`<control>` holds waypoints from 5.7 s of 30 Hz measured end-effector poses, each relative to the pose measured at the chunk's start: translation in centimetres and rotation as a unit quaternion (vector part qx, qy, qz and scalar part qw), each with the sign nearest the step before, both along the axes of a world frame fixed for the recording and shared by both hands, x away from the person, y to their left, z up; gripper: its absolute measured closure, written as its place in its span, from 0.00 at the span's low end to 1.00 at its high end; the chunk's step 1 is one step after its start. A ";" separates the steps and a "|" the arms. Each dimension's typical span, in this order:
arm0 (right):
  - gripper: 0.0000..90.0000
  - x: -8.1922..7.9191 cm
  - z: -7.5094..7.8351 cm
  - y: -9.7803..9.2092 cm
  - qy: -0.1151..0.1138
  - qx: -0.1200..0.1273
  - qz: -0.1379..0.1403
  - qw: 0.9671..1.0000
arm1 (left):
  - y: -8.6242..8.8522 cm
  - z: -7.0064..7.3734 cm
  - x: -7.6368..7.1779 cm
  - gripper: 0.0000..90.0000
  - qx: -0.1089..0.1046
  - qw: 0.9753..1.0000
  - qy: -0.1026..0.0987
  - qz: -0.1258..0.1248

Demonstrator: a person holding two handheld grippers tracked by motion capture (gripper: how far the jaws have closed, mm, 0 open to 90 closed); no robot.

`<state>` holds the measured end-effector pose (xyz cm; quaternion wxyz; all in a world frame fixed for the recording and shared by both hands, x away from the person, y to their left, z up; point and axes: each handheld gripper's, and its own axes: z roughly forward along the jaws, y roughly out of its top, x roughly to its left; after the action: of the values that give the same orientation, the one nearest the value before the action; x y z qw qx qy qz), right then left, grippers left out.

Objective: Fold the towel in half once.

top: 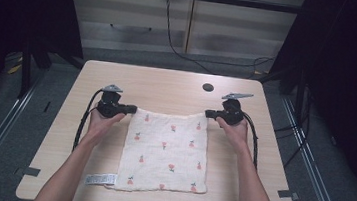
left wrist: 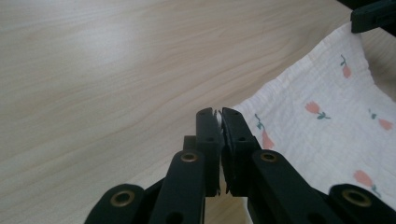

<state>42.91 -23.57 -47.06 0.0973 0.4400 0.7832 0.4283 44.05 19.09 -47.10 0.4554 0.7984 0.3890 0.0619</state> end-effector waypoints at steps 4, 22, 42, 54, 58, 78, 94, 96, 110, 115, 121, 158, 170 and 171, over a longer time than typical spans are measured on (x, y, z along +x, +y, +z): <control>0.99 -0.3 0.9 -0.4 -0.012 0.009 -0.003 1.000 | 0.6 1.1 -0.3 0.96 -0.019 1.000 -0.009 0.004; 0.99 -1.1 5.3 -0.3 -0.064 0.028 0.008 0.997 | 1.4 4.8 -1.2 0.96 -0.047 0.998 -0.048 0.003; 0.99 -0.7 7.9 0.1 -0.084 0.024 0.012 0.996 | 1.8 7.9 -0.9 0.96 -0.045 0.996 -0.079 0.001; 0.99 -0.6 9.1 0.3 -0.094 0.020 0.022 0.995 | 1.6 8.5 -0.6 0.96 -0.041 0.995 -0.088 0.005; 0.99 -0.8 8.6 0.7 -0.091 0.020 0.029 0.995 | 2.2 7.6 -0.9 0.96 -0.033 0.996 -0.084 0.005; 0.99 -3.1 5.9 1.0 -0.078 0.025 0.056 0.995 | 3.6 4.8 -3.8 0.96 -0.030 0.996 -0.082 -0.008; 0.99 -6.4 3.7 0.6 -0.076 0.034 0.074 0.994 | 4.3 3.1 -7.2 0.96 -0.036 0.996 -0.082 -0.018; 0.99 -6.8 3.4 0.7 -0.073 0.032 0.077 0.994 | 4.4 2.9 -7.6 0.96 -0.035 0.996 -0.080 -0.021; 0.99 -9.0 1.2 0.4 -0.061 0.035 0.086 0.994 | 4.7 1.1 -9.7 0.96 -0.024 0.997 -0.064 -0.031; 0.99 -9.9 1.3 0.6 -0.064 0.031 0.094 0.993 | 4.7 0.9 -10.6 0.96 -0.014 0.997 -0.059 -0.040; 0.99 -10.8 0.1 1.2 -0.044 0.008 0.113 0.993 | 4.2 -0.1 -11.4 0.96 0.003 0.997 -0.047 -0.058; 0.86 -14.2 -1.1 1.0 -0.016 0.006 0.129 0.991 | 5.5 -1.8 -13.1 0.79 -0.015 0.996 -0.003 -0.085; 0.77 -10.7 -2.3 4.3 -0.005 -0.020 0.121 0.992 | 2.4 -3.0 -11.8 0.73 0.036 0.995 0.011 -0.095; 0.77 -10.6 -2.6 4.7 0.000 -0.027 0.126 0.992 | 2.3 -3.1 -11.7 0.73 0.045 0.994 0.010 -0.097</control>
<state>32.36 -18.87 -49.68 0.0547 0.3346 0.8440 0.4157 32.33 21.39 -50.24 0.4191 0.8527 0.3107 0.0265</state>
